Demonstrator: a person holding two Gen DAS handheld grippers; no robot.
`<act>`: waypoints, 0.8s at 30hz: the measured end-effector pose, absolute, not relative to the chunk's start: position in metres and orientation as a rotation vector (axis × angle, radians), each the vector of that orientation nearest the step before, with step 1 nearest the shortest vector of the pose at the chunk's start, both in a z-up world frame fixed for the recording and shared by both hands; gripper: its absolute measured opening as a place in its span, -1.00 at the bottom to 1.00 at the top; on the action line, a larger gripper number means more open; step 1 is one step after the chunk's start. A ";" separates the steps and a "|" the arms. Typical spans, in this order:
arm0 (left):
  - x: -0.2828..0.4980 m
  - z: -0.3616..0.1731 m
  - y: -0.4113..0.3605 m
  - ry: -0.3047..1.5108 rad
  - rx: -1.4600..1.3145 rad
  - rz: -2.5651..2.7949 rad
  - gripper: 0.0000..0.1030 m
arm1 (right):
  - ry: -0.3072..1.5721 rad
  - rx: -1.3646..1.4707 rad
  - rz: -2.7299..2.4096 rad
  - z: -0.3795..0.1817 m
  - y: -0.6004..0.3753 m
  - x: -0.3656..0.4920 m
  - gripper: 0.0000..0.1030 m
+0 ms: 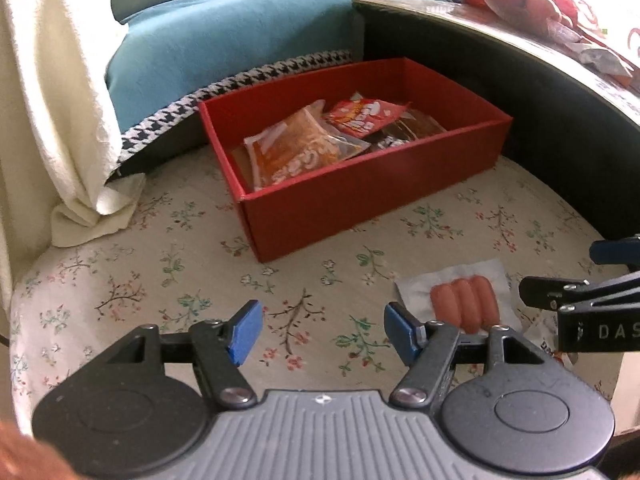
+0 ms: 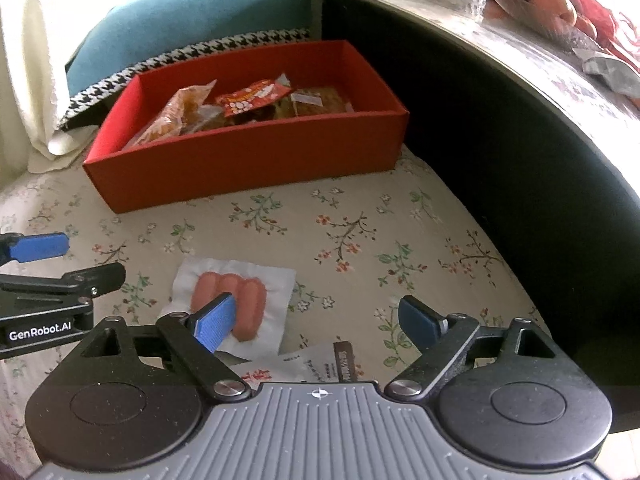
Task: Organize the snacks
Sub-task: 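Lower the left tool onto the sausage pack and close it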
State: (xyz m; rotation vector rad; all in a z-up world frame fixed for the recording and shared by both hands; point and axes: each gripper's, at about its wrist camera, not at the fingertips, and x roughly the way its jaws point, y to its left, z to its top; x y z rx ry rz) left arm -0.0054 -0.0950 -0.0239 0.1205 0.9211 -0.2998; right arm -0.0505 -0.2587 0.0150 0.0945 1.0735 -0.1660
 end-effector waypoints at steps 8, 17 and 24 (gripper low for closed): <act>-0.004 -0.031 -0.126 0.954 0.133 -0.387 0.19 | 1.068 0.142 -0.210 0.012 -0.288 -0.058 0.80; 0.007 -0.031 -0.171 0.879 0.435 -0.733 0.19 | 1.054 0.230 -0.211 0.007 -0.319 -0.077 0.81; 0.021 -0.030 -0.184 0.934 0.654 -0.987 0.19 | 1.071 0.228 -0.185 0.003 -0.318 -0.074 0.82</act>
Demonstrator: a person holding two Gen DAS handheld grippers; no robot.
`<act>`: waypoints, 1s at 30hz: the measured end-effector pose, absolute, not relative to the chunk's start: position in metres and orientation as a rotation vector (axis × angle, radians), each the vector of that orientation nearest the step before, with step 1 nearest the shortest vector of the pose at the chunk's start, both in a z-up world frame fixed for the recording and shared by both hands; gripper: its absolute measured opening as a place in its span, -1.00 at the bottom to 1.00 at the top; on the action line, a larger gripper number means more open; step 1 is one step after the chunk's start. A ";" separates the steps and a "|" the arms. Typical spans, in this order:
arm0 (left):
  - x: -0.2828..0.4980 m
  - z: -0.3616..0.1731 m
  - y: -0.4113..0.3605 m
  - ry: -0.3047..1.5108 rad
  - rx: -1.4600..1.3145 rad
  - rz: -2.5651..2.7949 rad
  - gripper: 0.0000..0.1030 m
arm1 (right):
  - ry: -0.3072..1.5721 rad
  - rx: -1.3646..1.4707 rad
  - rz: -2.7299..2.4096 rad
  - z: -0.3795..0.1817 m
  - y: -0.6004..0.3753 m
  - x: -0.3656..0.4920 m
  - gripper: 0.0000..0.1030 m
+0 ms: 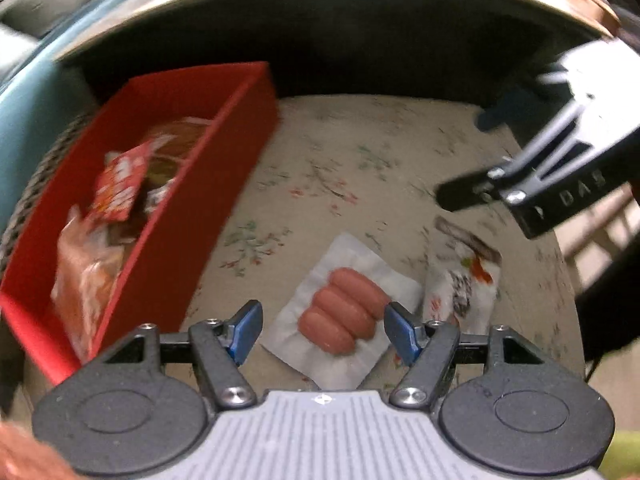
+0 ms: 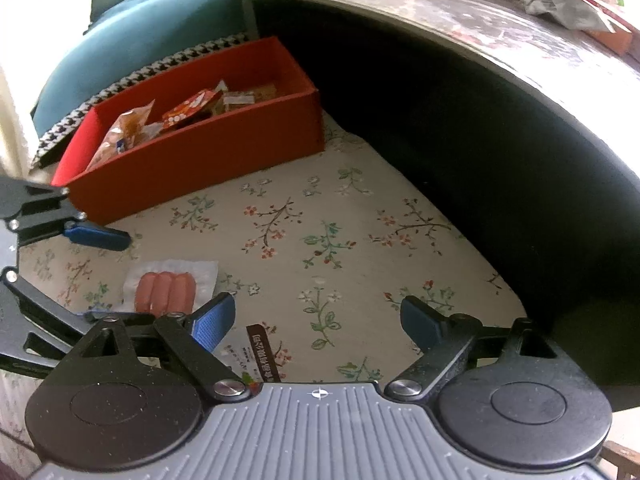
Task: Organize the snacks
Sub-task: 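Lower the left tool onto the sausage pack and close it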
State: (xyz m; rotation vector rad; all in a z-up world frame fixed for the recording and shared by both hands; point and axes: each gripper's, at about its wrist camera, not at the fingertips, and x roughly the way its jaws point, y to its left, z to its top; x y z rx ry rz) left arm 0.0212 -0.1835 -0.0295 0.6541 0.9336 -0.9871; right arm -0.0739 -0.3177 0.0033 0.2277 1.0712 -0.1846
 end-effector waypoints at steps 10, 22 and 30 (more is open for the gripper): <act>0.024 -0.048 -0.206 0.929 0.733 -1.144 0.26 | 1.131 0.183 -0.171 -0.004 -0.307 -0.059 0.82; 0.018 -0.061 -0.190 0.960 0.660 -1.037 0.26 | 1.145 0.176 -0.161 -0.007 -0.304 -0.057 0.83; -0.012 -0.058 -0.123 1.049 0.437 -0.788 0.24 | 1.188 0.144 -0.172 -0.014 -0.297 -0.061 0.85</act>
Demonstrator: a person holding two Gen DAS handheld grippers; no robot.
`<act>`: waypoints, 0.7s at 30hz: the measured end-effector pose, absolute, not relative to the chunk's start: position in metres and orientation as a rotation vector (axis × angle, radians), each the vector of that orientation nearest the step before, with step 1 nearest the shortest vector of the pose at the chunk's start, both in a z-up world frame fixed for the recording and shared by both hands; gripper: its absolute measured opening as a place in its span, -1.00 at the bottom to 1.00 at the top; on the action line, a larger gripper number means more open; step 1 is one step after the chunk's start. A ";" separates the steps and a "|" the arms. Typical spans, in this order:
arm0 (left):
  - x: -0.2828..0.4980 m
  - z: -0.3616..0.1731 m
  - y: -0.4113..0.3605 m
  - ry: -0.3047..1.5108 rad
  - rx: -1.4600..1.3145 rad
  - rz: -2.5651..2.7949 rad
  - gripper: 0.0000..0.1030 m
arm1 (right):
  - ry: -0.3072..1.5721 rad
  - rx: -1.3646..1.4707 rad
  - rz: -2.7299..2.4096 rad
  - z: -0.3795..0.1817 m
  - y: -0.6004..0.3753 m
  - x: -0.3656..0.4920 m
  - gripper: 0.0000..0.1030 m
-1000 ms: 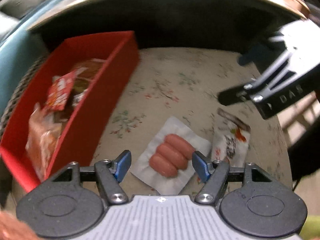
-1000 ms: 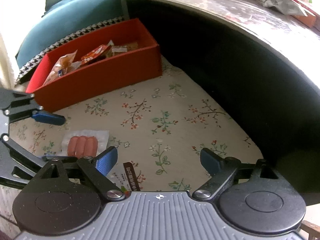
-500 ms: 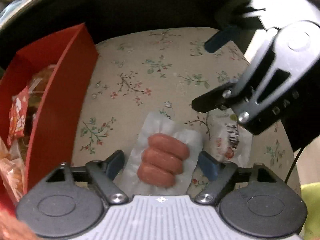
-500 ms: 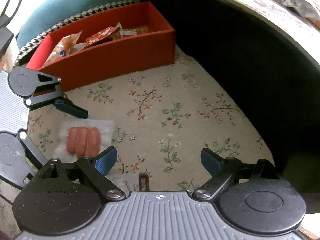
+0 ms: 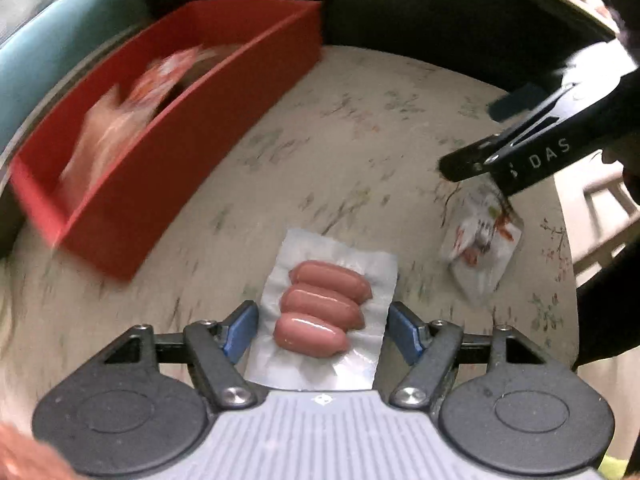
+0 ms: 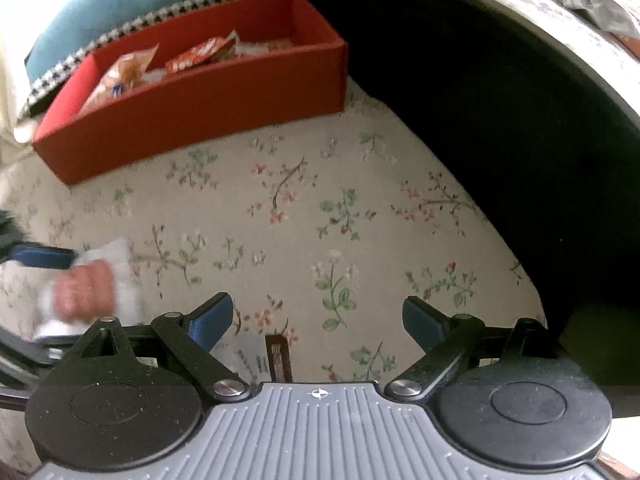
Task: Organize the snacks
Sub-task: 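Lower the left tool onto the sausage pack and close it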
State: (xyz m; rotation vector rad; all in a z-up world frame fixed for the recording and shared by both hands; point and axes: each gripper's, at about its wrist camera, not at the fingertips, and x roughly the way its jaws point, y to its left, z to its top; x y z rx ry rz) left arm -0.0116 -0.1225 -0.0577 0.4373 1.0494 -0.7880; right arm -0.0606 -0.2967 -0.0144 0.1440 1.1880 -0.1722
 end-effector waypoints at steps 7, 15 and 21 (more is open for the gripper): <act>-0.024 -0.059 -0.094 1.069 0.308 -0.714 0.25 | 1.234 0.178 -0.184 -0.023 -0.283 -0.069 0.89; -0.029 -0.057 -0.090 1.067 0.291 -0.741 0.25 | 1.184 -0.030 -0.054 0.013 -0.269 -0.072 0.91; -0.025 -0.057 -0.083 1.086 0.246 -0.753 0.26 | 1.328 -0.436 0.263 0.007 -0.241 -0.084 0.98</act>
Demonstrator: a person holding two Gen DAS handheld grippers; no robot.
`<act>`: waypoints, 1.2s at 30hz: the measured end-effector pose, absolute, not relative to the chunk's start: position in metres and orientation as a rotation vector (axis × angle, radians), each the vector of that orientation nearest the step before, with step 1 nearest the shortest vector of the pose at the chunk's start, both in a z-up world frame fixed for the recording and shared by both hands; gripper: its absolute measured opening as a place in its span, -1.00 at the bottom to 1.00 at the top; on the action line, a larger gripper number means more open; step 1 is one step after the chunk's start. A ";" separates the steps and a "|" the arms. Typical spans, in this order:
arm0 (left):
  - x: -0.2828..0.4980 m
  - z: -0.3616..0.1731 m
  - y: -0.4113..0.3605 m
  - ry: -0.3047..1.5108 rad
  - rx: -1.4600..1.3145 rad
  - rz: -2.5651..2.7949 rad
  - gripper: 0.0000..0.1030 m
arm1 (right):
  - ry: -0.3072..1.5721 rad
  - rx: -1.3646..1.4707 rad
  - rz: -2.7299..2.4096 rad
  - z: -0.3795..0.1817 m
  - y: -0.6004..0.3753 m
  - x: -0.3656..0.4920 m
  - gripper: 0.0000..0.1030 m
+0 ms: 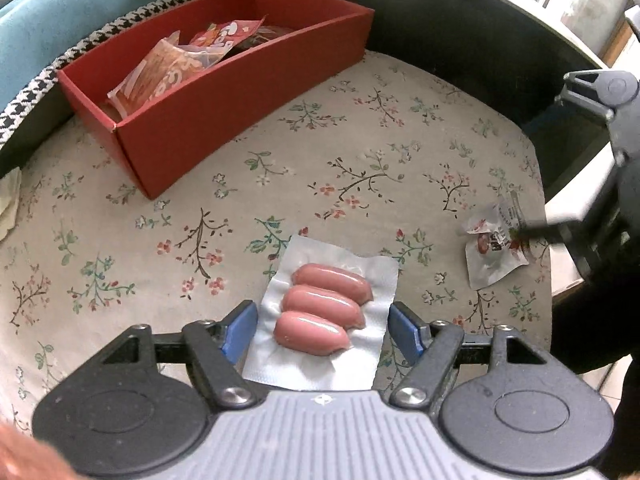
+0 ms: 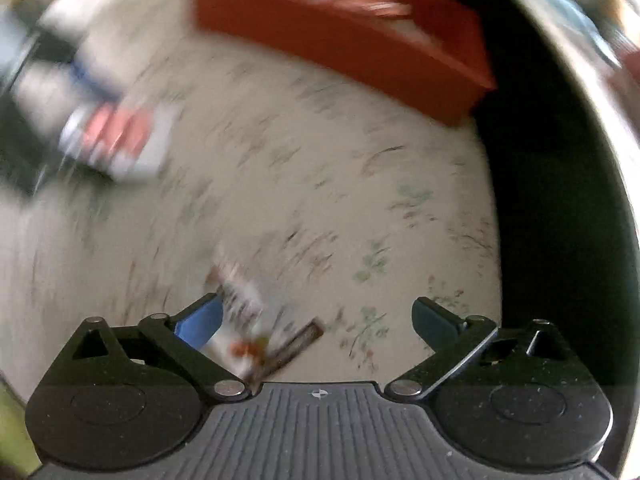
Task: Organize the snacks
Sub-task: 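Lower the left tool onto the sausage pack and close it, then grasp the white duck-neck packet with the right tool while the left holds the sausages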
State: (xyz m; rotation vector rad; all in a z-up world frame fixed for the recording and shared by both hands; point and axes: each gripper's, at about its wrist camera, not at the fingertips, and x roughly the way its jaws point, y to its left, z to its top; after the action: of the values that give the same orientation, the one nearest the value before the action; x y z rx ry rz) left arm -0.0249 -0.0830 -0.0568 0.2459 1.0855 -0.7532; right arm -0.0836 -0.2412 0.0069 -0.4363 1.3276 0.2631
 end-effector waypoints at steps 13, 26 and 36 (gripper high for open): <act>-0.020 -0.058 -0.081 1.097 0.223 -0.772 0.26 | 1.394 -0.418 0.433 -0.036 -0.235 -0.068 0.99; -0.029 -0.063 -0.096 1.055 0.329 -0.786 0.61 | 1.520 -0.294 0.366 -0.045 -0.244 -0.054 1.00; -0.035 -0.062 -0.107 1.021 0.411 -0.693 0.23 | 1.523 -0.179 0.284 -0.039 -0.224 -0.051 0.74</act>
State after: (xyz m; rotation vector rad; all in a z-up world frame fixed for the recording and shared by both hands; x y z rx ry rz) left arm -0.0350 -0.1068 -0.0621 0.4106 1.0215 -0.6931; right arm -0.0512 -0.2241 -0.0393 -0.1789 1.5229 0.2841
